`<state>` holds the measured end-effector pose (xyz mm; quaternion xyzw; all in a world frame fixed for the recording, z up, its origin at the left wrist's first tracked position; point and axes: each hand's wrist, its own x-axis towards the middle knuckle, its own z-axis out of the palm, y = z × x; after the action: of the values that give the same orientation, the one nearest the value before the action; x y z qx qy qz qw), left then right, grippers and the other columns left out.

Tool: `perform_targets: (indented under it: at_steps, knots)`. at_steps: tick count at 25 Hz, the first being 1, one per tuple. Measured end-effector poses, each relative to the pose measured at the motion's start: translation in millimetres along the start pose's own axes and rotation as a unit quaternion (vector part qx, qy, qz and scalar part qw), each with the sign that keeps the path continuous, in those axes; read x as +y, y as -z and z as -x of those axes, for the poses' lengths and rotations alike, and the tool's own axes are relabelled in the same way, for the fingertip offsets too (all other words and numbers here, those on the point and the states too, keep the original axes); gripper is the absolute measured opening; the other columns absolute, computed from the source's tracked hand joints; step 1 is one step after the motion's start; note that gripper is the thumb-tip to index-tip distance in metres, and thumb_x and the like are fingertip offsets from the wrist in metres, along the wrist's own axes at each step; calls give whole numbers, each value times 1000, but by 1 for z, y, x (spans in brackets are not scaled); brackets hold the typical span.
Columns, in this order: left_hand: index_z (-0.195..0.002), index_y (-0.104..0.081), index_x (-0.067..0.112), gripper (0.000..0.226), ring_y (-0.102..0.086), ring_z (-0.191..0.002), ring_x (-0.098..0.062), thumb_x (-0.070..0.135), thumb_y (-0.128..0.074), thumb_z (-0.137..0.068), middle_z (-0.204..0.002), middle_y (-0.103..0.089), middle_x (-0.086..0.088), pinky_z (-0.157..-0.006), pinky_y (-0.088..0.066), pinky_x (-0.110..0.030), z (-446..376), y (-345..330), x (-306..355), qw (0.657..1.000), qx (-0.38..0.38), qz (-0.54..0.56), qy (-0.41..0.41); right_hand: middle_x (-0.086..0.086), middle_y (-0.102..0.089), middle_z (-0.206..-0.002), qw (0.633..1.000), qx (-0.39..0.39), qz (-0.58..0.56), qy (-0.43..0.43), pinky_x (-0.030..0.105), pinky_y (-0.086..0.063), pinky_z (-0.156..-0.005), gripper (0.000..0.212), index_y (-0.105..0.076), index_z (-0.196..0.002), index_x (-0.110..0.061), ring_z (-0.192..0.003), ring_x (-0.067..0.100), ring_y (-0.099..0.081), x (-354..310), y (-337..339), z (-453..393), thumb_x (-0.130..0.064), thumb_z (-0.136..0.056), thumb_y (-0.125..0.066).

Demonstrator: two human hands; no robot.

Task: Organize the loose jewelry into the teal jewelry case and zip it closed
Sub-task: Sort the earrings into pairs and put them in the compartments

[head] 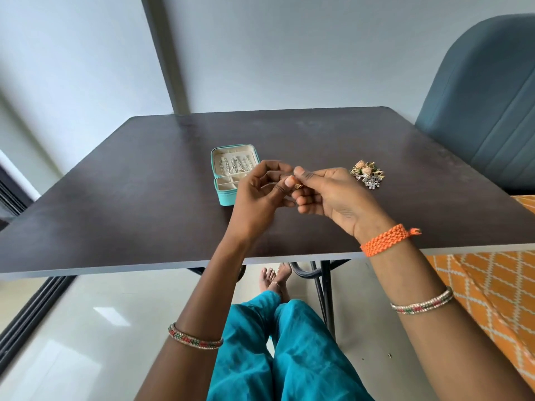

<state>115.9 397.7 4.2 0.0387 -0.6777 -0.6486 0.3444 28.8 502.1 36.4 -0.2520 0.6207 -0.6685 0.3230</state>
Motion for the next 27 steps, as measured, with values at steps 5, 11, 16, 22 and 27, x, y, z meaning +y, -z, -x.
perform_targets:
  at_steps: [5,11,16,22,27]
  knots:
    - [-86,-65,10,9,-64,-73,-7,1,-65,-85,-85,-66,-3,-61,-56,-23,1,17,5,987,-46,-150,-44,0,-55,-51,997,21,64,-41,18,-36,-38,35,-69,-63,-11,-38,6,-41,3,-3,-6,-29,-91,-59]
    - [-78,-64,10,13,-65,-68,-4,3,-61,-88,-72,-64,-1,-58,-56,-20,1,22,10,994,33,-87,51,6,-68,-76,950,48,257,168,23,-48,-53,13,-71,-91,-14,-63,8,-57,11,-7,-9,-21,-92,-60]
    - [-79,-65,7,14,-66,-65,-6,1,-58,-89,-69,-67,-3,-61,-54,-17,-6,28,15,995,59,16,83,3,-66,-81,958,-46,225,173,25,-51,-55,10,-70,-84,-19,-72,9,-58,-7,-4,-20,-9,-84,-68]
    - [-78,-66,7,12,-68,-69,-8,-1,-61,-86,-66,-70,4,-60,-54,-17,-11,38,15,996,67,-6,59,-3,-63,-76,976,-113,170,83,23,-40,-60,15,-69,-80,-20,-72,5,-53,-10,-4,-51,-6,-81,-70]
    - [-83,-66,2,6,-68,-69,-7,-1,-62,-86,-77,-67,-9,-57,-53,-16,-18,54,17,994,39,-45,90,-4,-64,-78,936,-200,280,73,22,-42,-59,5,-70,-84,-20,-68,2,-52,-20,-4,-64,-15,-82,-70]
